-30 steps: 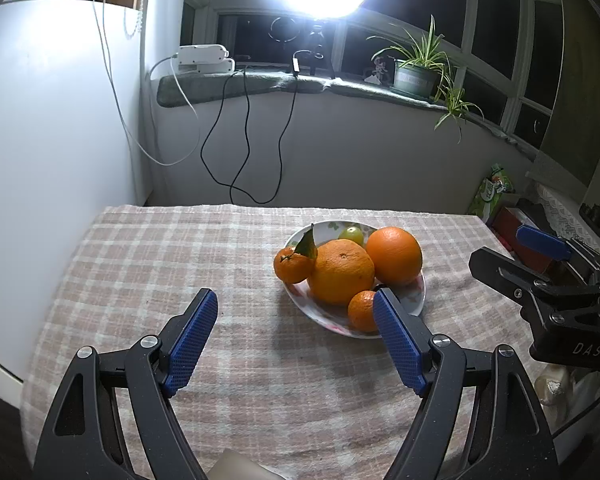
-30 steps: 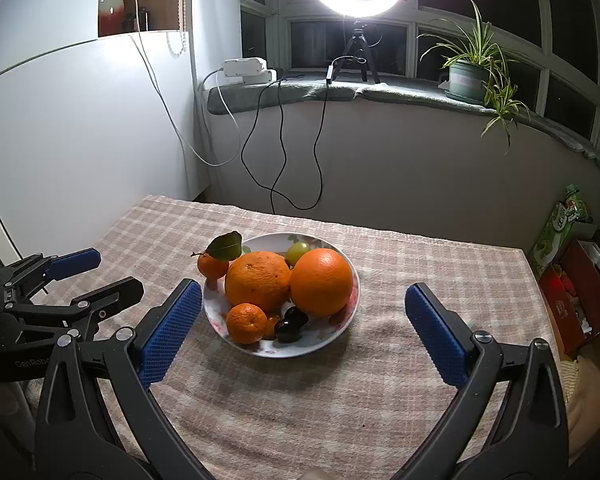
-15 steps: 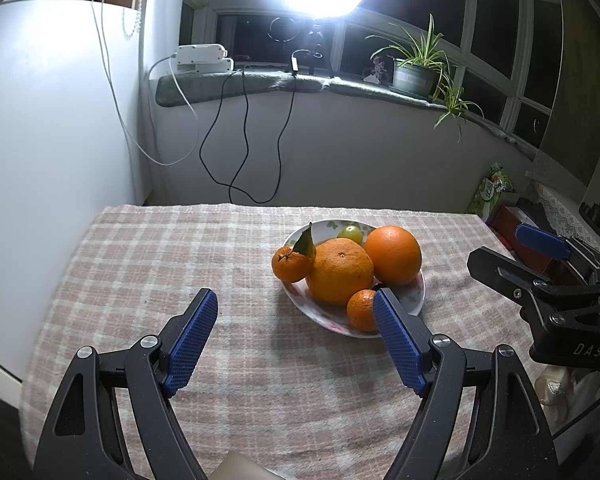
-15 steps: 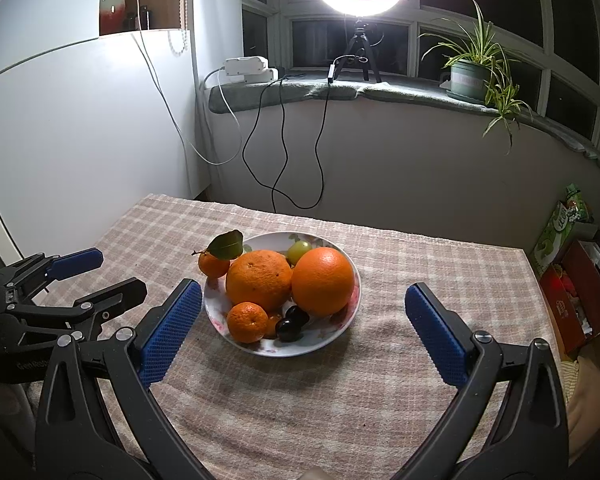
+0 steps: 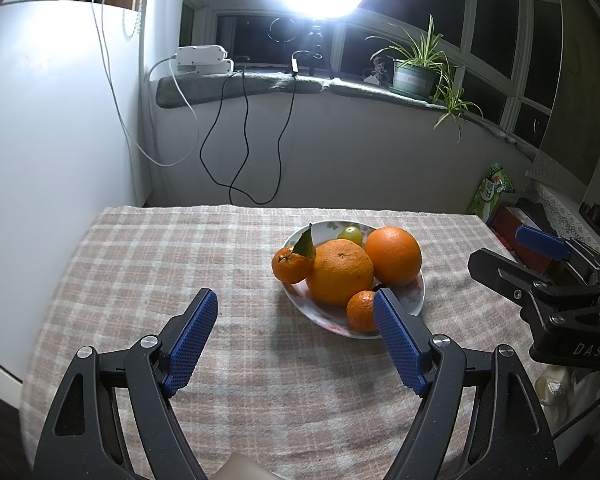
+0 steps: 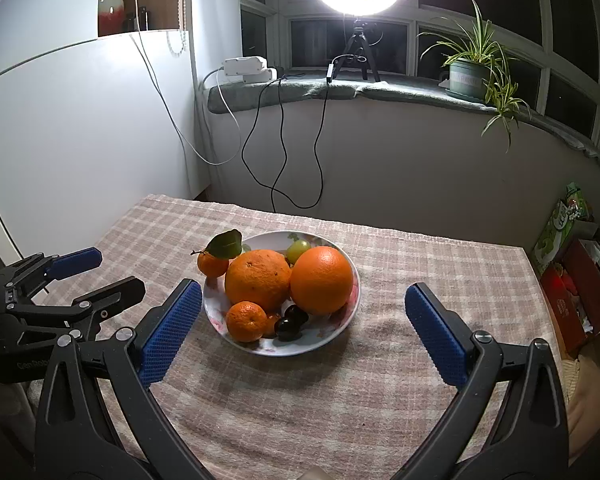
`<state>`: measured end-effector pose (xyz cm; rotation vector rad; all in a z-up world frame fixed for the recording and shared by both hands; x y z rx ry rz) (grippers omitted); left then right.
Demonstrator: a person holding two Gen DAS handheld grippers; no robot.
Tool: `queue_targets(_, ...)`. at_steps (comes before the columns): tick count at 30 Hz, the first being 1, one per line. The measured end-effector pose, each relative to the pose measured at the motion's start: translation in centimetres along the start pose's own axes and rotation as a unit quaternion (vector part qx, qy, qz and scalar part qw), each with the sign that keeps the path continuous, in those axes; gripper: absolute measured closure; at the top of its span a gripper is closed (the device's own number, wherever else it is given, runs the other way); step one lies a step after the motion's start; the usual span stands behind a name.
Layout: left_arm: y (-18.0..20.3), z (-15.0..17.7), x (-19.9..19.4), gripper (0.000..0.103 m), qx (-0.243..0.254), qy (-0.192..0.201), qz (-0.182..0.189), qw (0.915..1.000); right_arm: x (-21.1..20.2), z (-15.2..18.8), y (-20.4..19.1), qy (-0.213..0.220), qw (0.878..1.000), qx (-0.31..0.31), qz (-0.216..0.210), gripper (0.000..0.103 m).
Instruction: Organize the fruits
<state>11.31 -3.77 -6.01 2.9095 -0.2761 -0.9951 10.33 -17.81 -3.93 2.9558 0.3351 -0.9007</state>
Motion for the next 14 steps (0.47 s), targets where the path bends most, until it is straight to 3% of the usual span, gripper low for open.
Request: queue_targets(14,-0.03,-0.27,0.06,0.023,0.009,0.012,-0.007,0.9999,0.20,0.28,0.06,-0.003,1.000,0.002,0.002,0.000)
Point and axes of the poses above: each gripper's, at about its wrist camera, not at the fingertips, and x roughly the way its jaws point, y to its right, z to its underside, the point moved 7 cm from there along x, roughly the way its jaws point
